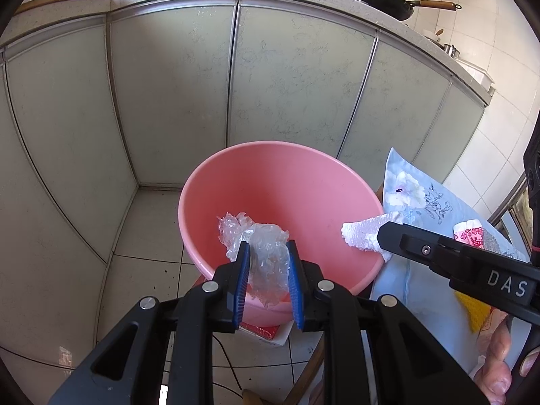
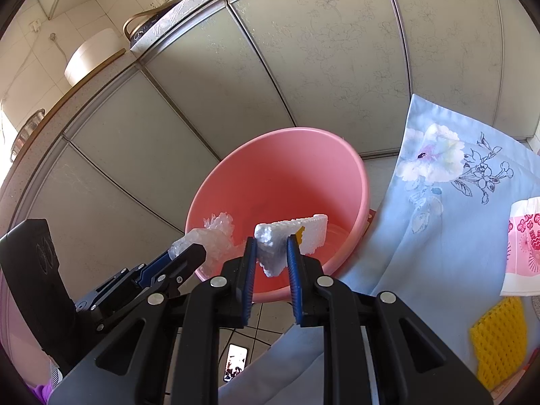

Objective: Collect trash
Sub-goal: 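Carry the plastic bag and foam block in both tools over the pink bin, then open the left tool to drop the bag while the right tool releases the foam block into the bin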

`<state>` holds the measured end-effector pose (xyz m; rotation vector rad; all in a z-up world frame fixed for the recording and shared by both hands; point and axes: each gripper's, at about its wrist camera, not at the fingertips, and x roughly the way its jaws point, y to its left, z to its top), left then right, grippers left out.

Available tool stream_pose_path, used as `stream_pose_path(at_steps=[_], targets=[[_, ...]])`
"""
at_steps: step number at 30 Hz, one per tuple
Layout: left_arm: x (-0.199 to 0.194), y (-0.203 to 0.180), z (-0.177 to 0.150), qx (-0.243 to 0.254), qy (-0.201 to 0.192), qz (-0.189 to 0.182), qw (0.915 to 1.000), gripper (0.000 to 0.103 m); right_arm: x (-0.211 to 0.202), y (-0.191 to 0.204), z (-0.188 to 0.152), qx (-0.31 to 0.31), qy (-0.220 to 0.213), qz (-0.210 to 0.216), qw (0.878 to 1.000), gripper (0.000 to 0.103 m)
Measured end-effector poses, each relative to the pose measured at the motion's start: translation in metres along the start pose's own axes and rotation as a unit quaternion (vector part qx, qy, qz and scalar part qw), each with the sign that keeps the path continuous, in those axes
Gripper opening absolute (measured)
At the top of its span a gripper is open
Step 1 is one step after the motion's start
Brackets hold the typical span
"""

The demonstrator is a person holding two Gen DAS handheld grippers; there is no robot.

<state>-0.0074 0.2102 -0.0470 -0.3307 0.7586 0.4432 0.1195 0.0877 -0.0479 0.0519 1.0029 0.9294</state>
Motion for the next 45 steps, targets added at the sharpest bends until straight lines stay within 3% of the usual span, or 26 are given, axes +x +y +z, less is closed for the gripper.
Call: stream_pose_path(at_steps=[41,45], targets=[[0.010,0.000,-0.005,0.002,0.012,0.025,0.9996,0.026,0.009,0.006,0.002,-0.002,0.009,-0.022,1.000,0.019],[0.010,0.001,-0.006,0.001,0.014,0.026,0.9995,0.032,0.013,0.009,0.004,-0.003,0.015,-0.025,1.000,0.020]])
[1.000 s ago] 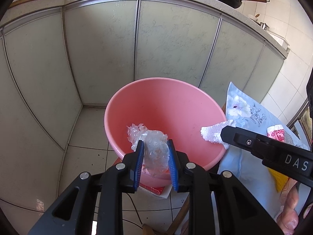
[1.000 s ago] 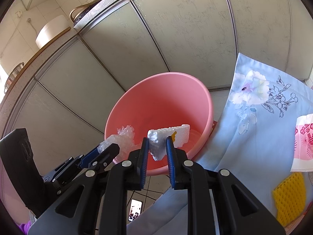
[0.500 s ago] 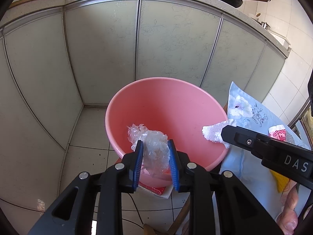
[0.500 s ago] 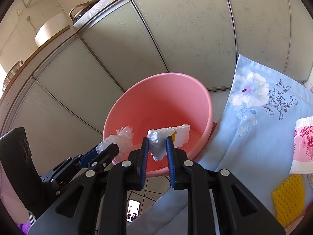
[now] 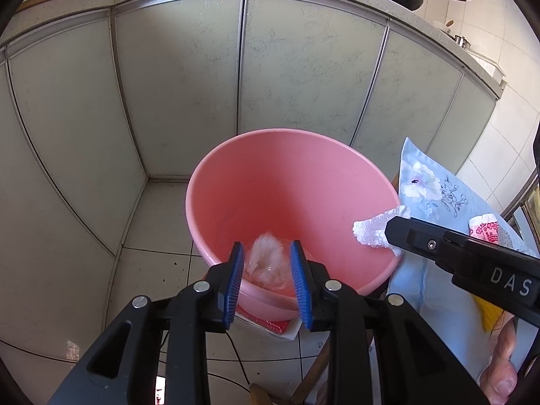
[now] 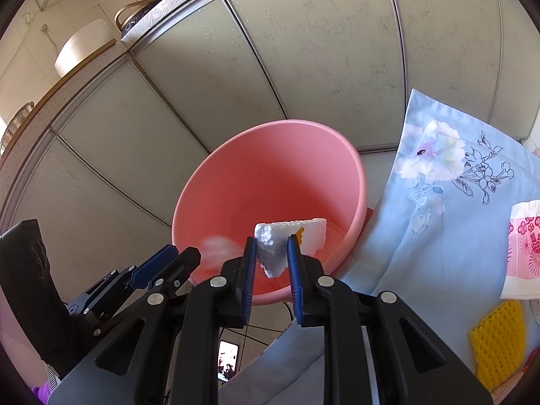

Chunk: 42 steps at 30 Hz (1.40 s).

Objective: Collect trash
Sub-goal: 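Open the left tool to drop the bag while the right tool releases the foam block into the bin, then move both open tools back over the table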

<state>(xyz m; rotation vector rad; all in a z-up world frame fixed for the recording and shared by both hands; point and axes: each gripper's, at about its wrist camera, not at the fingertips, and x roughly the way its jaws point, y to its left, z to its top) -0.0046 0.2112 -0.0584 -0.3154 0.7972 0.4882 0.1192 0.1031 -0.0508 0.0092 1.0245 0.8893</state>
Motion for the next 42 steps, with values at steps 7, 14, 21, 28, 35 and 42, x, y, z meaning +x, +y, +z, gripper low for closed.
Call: stream_pose_path(at_steps=[7,14,21,28,35,42], targets=[[-0.003,0.003,0.001,-0.007,-0.006,-0.016,0.9998,0.046,0.003,0.000,0.006,-0.005,0.005,0.008,1.000,0.022],[-0.019,0.012,0.008,-0.014,-0.031,-0.039,0.9987,0.051,-0.015,-0.003,0.008,-0.008,-0.019,0.005,1.000,0.034],[-0.043,0.004,0.007,0.000,-0.044,-0.044,0.9981,0.051,-0.059,-0.008,-0.004,-0.015,-0.061,-0.008,0.998,0.034],[-0.076,-0.027,-0.004,0.028,-0.050,-0.061,0.9965,0.051,-0.120,-0.015,-0.044,-0.028,-0.116,-0.029,0.992,0.034],[-0.111,-0.073,-0.036,0.065,-0.041,-0.095,0.9925,0.051,-0.181,-0.021,-0.103,-0.050,-0.161,-0.101,0.981,0.034],[-0.131,-0.118,-0.068,0.108,-0.030,-0.100,0.9886,0.051,-0.227,-0.049,-0.153,0.018,-0.185,-0.144,0.972,0.034]])
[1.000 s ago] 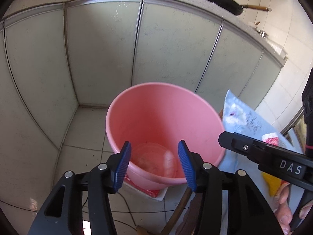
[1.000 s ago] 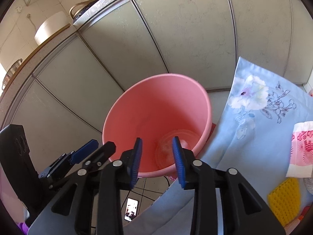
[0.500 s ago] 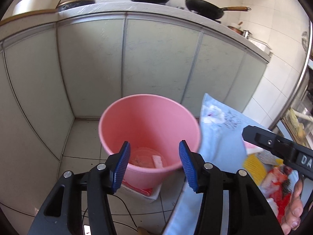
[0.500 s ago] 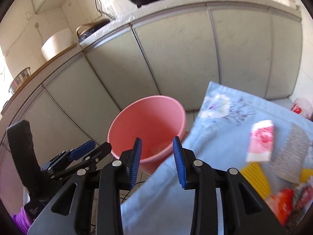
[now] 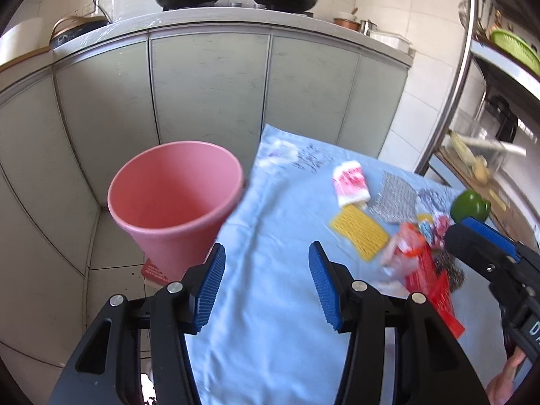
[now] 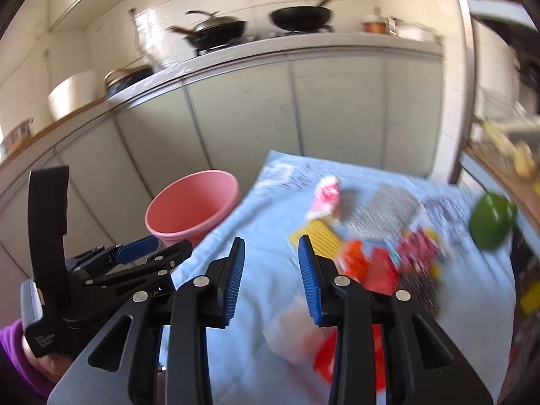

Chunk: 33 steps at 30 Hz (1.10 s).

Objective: Collect trash
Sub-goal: 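Move both open tools back over the table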

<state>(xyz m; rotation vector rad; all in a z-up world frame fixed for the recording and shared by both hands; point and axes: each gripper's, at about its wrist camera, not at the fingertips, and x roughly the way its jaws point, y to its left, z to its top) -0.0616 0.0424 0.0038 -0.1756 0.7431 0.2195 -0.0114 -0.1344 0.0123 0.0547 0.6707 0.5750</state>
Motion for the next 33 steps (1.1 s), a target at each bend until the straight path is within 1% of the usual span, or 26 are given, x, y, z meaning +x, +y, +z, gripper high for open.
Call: stream_pose_path(at_steps=[2,4,7,9,13,18,21,33], targets=[[-0.006,-0.012,-0.007,0.010,0.001,0.001,0.9999,0.051,-0.007,-0.011,-0.010,0.017,0.009,-0.008,1.000,0.034],[-0.012,-0.018,-0.012,0.016,-0.001,0.003,0.9999,0.051,-0.014,-0.016,-0.019,0.022,0.007,-0.024,0.999,0.034],[-0.018,-0.024,-0.017,0.020,-0.002,-0.009,0.9998,0.051,-0.018,-0.015,-0.030,0.027,0.012,-0.029,0.999,0.034],[-0.022,-0.027,-0.020,0.022,-0.005,-0.003,0.9997,0.051,-0.021,-0.013,-0.038,0.022,0.016,-0.038,0.999,0.034],[-0.031,-0.022,-0.025,0.015,-0.012,0.004,0.9998,0.051,-0.027,-0.006,-0.047,0.005,0.010,-0.058,0.998,0.034],[-0.037,-0.002,-0.027,-0.024,-0.015,0.018,0.9994,0.051,-0.018,0.009,-0.048,-0.020,0.035,-0.047,0.998,0.034],[-0.036,0.010,-0.028,-0.042,-0.009,0.024,0.9988,0.051,-0.014,0.014,-0.050,-0.026,0.046,-0.038,0.998,0.034],[-0.026,0.040,-0.034,-0.084,0.008,0.026,0.9961,0.050,0.000,0.034,-0.052,-0.046,0.068,-0.033,0.996,0.034]])
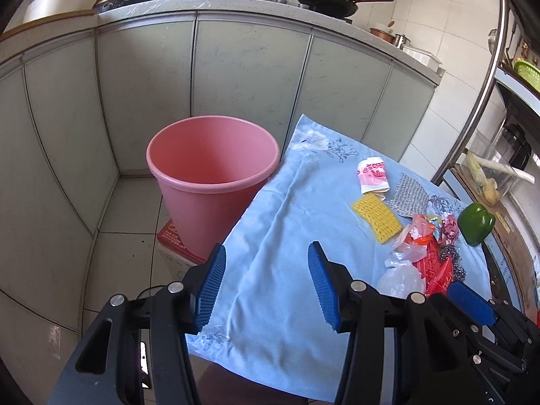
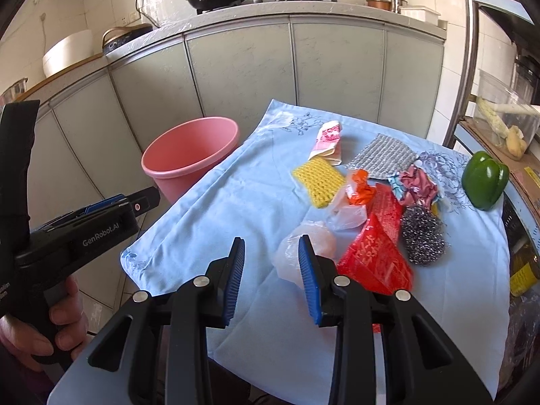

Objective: Collect trash
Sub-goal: 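Move both open tools back over the table, then grasp the white plastic bag with the left tool while the right tool grasps the red packet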

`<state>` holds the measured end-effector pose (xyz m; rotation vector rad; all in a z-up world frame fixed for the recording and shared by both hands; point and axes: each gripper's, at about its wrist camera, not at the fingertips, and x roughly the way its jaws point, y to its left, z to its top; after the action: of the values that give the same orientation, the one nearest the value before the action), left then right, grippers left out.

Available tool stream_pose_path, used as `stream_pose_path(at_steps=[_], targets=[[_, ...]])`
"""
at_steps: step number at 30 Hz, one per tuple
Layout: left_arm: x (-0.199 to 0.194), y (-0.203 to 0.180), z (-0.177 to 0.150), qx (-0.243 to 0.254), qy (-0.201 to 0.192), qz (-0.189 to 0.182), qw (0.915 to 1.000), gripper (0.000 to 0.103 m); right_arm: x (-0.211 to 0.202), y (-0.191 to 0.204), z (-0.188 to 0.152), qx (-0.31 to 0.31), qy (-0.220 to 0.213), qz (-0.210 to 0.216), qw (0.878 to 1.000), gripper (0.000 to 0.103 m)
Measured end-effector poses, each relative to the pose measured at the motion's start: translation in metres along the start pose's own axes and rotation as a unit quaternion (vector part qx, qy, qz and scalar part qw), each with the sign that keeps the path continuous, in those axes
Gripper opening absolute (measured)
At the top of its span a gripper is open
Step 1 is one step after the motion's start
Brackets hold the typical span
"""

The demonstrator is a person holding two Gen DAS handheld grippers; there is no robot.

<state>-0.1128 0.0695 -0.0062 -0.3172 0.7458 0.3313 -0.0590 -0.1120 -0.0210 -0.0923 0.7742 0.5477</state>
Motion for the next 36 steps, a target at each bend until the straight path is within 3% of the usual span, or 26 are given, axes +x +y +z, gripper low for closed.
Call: stream_pose_path(at_steps=[36], targets=[[0.0039,0.0041,-0.0005,0.000,0.004,0.011,0.9999,0.050,0.0092,0.0050,0.0030,-0.009,0.011,0.002,1.000,0.034]])
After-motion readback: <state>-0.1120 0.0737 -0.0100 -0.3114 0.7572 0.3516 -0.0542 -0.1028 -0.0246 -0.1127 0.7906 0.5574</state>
